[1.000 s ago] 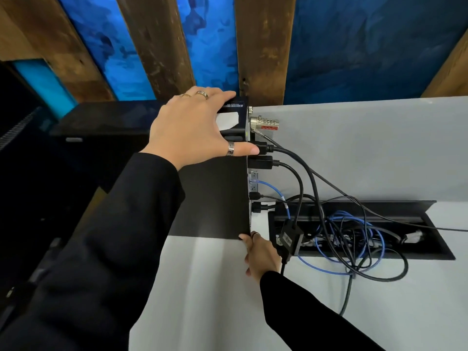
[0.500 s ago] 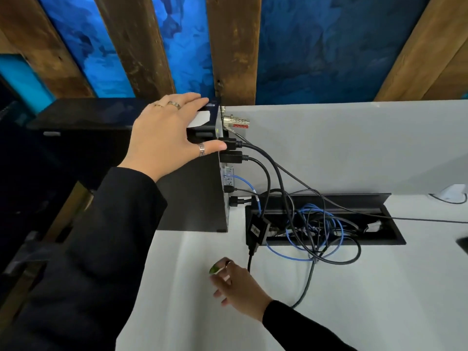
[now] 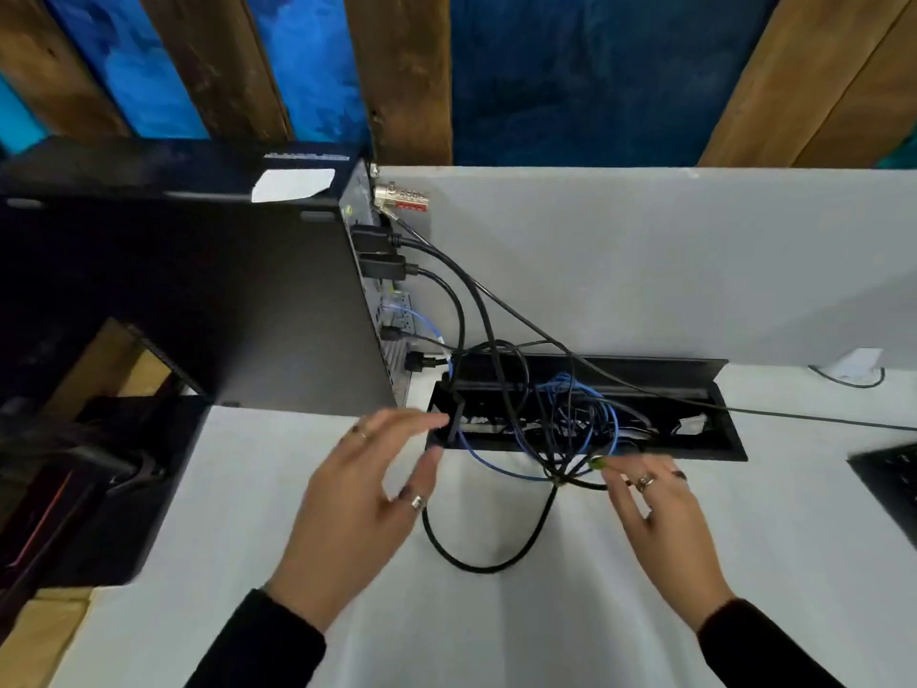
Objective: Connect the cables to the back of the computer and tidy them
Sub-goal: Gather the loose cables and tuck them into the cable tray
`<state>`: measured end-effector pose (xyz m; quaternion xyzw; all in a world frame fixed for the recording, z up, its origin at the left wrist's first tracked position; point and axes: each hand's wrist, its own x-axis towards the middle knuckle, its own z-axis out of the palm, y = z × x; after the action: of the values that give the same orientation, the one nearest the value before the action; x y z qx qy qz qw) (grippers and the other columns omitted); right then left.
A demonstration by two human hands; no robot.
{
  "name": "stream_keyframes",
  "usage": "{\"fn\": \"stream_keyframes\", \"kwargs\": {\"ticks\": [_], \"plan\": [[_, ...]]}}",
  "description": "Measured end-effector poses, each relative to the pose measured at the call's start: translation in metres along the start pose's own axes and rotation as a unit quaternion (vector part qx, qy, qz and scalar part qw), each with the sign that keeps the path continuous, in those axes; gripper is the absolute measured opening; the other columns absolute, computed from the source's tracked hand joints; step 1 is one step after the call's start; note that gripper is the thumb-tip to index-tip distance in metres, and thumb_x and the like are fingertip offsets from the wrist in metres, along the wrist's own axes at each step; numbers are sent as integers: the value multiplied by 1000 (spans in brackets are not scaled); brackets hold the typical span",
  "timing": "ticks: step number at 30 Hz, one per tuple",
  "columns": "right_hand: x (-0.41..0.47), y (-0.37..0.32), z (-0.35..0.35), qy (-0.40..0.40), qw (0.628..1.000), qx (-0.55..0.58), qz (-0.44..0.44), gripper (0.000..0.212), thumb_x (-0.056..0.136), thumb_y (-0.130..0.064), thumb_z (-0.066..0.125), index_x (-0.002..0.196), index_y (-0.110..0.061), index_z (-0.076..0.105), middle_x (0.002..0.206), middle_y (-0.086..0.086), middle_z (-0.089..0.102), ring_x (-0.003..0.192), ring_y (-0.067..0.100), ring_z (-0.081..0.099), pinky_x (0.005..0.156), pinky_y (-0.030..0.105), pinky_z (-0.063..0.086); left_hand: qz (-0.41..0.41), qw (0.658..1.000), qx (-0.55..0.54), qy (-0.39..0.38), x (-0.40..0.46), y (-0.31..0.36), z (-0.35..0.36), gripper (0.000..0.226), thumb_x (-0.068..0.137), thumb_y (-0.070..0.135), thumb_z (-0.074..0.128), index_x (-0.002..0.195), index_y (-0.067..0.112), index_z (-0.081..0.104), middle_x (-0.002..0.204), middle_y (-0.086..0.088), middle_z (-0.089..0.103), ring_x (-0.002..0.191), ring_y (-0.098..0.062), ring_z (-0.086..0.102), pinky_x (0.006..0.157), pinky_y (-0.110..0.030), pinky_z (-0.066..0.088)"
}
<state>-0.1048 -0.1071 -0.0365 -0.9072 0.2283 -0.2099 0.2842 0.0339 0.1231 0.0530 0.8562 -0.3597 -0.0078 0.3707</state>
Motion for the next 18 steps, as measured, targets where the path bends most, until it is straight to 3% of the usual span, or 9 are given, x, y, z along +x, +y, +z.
{"fn": "stream_keyframes", "kwargs": {"ticks": [2,5,9,12,15,18], "plan": [[11,22,-5,-21,997,-76,-26,46,89,-49,36,109,-17,62,103,-2,63,105,15,49,90,30,43,-72,993,-56,-79,-14,6,39,20,85,44,51,104,41,58,94,27,62,90,5,58,78,-11,42],[21,47,-2,-99,968,-203,-112,57,92,-57,23,125,-18,50,129,1,56,127,26,42,101,47,41,-184,961,-138,-153,-21,10,92,17,88,34,58,103,41,56,97,19,62,81,-2,59,72,-16,47],[33,67,11,-203,907,-290,-229,58,96,-50,3,132,-25,40,138,-1,51,135,28,35,107,48,18,-243,942,-105,-204,-12,10,142,52,89,42,52,136,31,31,127,10,38,93,-3,54,86,-20,45],[41,78,17,-239,889,-301,-249,57,98,-46,3,133,-23,41,132,-2,57,133,28,40,107,47,18,-258,940,-81,-209,-3,7,171,65,85,45,58,139,30,25,130,7,35,106,-17,53,95,-30,43],[48,87,21,-228,889,-285,-275,56,97,-47,10,131,-24,48,131,-3,58,133,27,41,106,45,21,-255,941,-44,-216,5,3,192,62,82,43,62,134,24,33,126,3,42,113,-21,48,92,-27,42],[55,94,24,-206,891,-267,-304,45,95,-44,24,128,-25,49,126,-3,60,129,27,46,105,44,24,-238,950,-6,-200,15,-1,203,39,86,30,60,120,16,47,110,-1,53,100,-19,52,81,-21,39]]}}
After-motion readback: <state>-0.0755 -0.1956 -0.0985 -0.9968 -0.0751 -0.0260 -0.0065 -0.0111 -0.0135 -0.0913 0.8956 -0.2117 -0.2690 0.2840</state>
